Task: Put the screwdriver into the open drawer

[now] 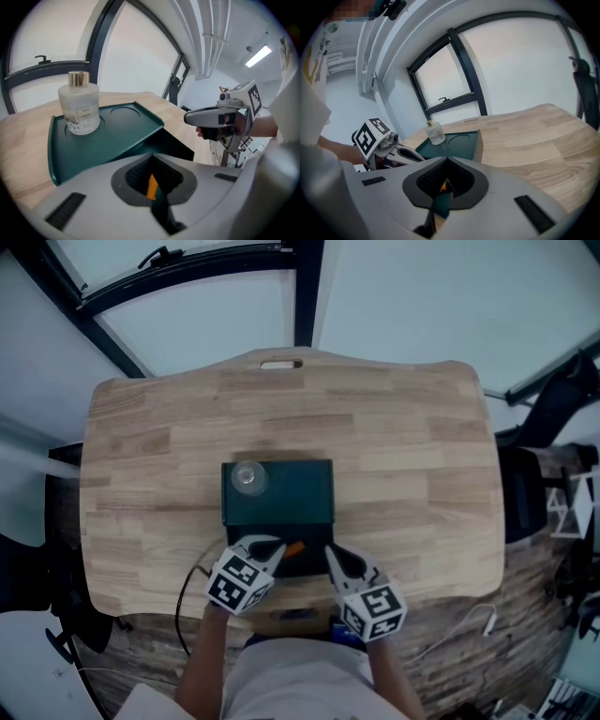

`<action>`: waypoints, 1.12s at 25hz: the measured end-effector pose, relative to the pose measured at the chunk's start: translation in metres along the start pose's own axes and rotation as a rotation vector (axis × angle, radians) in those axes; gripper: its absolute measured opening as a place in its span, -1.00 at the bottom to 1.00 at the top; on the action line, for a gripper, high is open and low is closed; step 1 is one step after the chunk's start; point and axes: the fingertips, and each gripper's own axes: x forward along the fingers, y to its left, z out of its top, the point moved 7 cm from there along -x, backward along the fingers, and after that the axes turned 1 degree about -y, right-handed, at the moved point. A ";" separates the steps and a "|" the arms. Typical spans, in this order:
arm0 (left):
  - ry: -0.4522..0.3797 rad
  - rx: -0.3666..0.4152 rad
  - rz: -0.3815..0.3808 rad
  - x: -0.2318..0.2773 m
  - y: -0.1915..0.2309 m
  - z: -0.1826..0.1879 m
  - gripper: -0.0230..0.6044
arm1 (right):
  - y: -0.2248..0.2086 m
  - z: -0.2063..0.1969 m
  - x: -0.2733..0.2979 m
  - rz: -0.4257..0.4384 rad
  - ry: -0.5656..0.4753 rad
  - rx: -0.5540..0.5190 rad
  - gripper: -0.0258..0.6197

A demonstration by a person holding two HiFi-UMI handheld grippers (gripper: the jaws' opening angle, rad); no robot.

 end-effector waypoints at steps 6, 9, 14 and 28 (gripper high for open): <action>-0.078 -0.024 0.008 -0.013 -0.006 0.006 -0.93 | 0.003 0.007 -0.010 -0.061 -0.042 -0.041 -0.93; -0.111 -0.051 0.023 -0.020 -0.010 0.007 -0.93 | 0.007 0.013 -0.018 -0.090 -0.074 -0.050 -0.93; -0.206 -0.126 0.061 -0.036 -0.020 0.009 -0.93 | 0.018 0.018 -0.032 -0.120 -0.117 -0.080 -0.93; -0.430 0.045 0.389 -0.099 -0.045 0.023 -0.93 | 0.054 0.024 -0.069 -0.142 -0.219 -0.139 -0.93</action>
